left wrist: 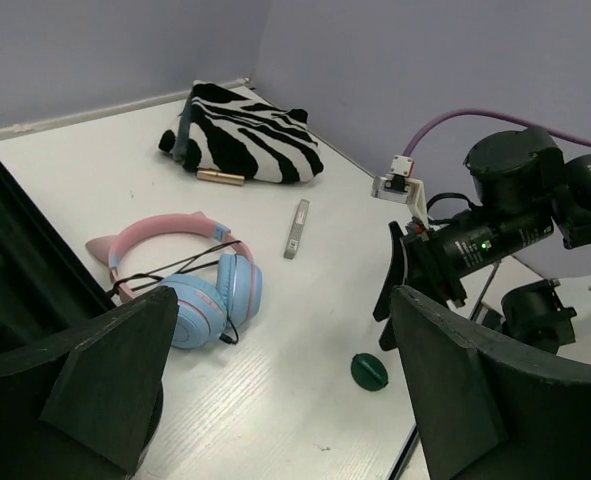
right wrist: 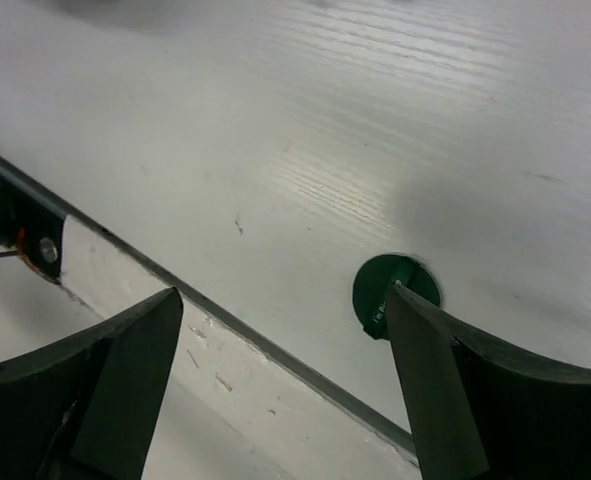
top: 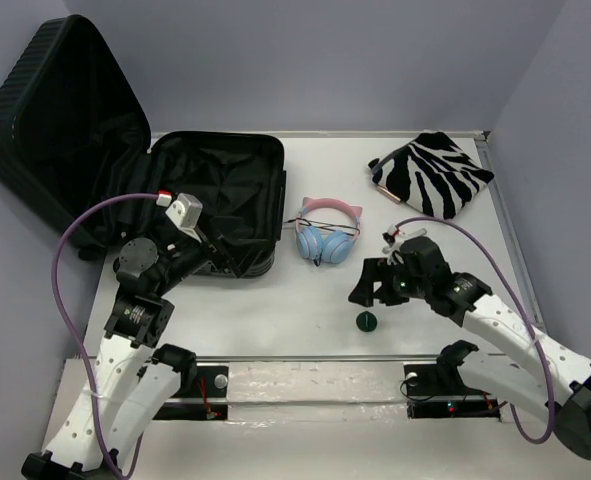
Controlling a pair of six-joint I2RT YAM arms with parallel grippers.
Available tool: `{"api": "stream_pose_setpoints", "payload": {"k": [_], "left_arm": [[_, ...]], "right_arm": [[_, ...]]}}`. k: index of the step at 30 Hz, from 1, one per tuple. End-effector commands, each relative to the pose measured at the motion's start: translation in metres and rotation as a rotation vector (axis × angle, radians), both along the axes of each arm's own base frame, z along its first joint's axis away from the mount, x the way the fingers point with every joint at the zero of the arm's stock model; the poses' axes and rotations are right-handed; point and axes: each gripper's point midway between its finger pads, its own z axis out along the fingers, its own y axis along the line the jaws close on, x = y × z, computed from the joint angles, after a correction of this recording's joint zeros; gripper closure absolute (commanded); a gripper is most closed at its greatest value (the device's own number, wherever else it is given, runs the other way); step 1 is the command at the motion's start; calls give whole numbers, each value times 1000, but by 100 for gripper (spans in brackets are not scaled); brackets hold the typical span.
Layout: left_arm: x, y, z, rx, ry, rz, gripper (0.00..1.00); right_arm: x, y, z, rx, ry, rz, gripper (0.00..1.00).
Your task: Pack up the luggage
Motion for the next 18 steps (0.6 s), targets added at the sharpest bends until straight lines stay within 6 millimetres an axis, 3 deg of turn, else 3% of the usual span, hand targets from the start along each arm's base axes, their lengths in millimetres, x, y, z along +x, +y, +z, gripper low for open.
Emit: {"api": "stream_pose_setpoints", "payload": {"k": [1,7,12,18], "left_arm": [[-5,-3,14,-5,-59,-39,1],[-4,-2,14,-1,-59,-33,1],[-6,-2,15,-4,-65,-31,1],[-7,-2,13,-2,-61,-28,1]], "right_arm": [[18,-18,-11,-107,-7,-190,10],[13,-30,-35,-231,46,-272,8],[8,-25,-36,-318,47,-259,8],[-7,-10,-55,-403,97,-180,14]]}}
